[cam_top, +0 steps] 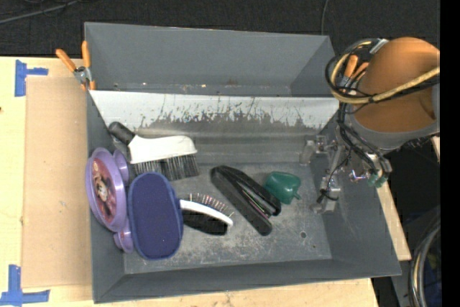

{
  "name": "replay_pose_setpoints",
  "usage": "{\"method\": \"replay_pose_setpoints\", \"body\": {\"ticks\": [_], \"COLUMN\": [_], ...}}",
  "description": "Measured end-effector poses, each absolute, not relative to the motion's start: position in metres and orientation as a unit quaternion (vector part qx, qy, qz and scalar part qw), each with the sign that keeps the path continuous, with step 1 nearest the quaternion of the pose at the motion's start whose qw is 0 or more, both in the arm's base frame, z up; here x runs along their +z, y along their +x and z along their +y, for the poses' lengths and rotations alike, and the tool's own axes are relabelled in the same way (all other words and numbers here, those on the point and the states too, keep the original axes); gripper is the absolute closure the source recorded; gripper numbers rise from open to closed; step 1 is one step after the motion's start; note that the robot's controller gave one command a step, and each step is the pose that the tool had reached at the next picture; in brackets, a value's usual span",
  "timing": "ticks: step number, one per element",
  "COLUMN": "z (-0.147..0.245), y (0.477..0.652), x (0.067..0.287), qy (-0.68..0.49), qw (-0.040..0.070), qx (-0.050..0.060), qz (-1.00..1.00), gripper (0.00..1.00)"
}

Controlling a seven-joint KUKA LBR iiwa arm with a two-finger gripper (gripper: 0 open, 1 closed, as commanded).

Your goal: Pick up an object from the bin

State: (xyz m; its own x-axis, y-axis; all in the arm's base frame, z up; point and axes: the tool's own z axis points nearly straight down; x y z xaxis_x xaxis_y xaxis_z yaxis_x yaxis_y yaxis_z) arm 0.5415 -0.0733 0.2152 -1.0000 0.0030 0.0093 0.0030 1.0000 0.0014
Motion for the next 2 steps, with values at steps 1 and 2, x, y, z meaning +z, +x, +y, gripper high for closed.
{"method": "replay_pose_setpoints", "body": {"ticks": [1, 2], "z": [-0.073, -0.023], "y": [0.543, 0.572], "x": [0.22, 0.141], "qy": [0.0, 0.001], "qw": [0.001, -0.001], "qx": [0.0, 0.0], "qz": [-1.0, -1.0], "gripper": [0.0, 0.0]}}
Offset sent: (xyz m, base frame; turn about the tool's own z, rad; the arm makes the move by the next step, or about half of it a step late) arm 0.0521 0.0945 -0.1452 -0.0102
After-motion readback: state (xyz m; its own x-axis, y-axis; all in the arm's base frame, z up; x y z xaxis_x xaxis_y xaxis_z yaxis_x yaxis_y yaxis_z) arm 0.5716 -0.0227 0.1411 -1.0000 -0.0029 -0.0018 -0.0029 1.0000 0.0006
